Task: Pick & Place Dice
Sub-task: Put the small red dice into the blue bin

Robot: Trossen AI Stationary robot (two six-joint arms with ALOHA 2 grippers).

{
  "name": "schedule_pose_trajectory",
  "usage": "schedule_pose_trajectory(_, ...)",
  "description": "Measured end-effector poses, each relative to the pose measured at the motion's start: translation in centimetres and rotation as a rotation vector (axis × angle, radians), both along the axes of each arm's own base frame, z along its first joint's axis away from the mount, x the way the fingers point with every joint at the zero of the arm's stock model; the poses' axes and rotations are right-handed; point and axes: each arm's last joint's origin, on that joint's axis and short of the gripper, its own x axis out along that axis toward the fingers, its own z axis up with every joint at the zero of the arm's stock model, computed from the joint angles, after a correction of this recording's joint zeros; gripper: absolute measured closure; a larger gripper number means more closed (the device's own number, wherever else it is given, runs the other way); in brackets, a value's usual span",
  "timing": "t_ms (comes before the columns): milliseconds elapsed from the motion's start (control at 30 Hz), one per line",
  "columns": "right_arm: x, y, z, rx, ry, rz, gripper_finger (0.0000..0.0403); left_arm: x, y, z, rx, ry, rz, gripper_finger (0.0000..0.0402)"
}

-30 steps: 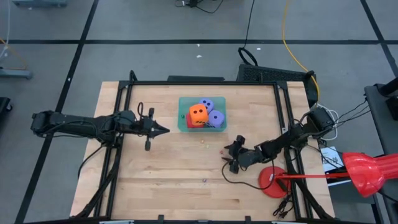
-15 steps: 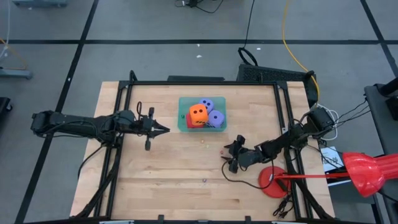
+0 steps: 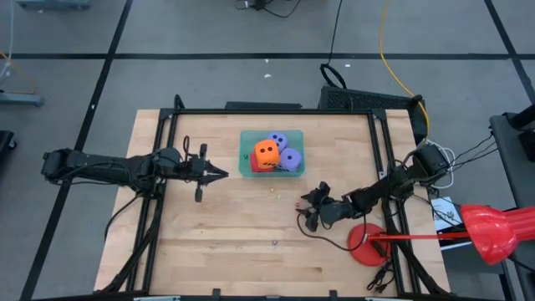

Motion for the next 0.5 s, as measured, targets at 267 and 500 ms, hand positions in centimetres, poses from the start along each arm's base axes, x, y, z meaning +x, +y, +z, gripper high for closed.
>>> schedule_pose_trajectory(267,0.0,0.1,-0.3,0.013,0.008,-0.004,0.0151,0.0,0.0,0.0,0.000,0.000,0.000,0.0364)
schedule_pose_trajectory(500,0.6,0.2,-2.0,0.000,-0.008,-0.042,0.0151,0.0,0.0,0.0,0.000,0.000,0.000,0.0364)
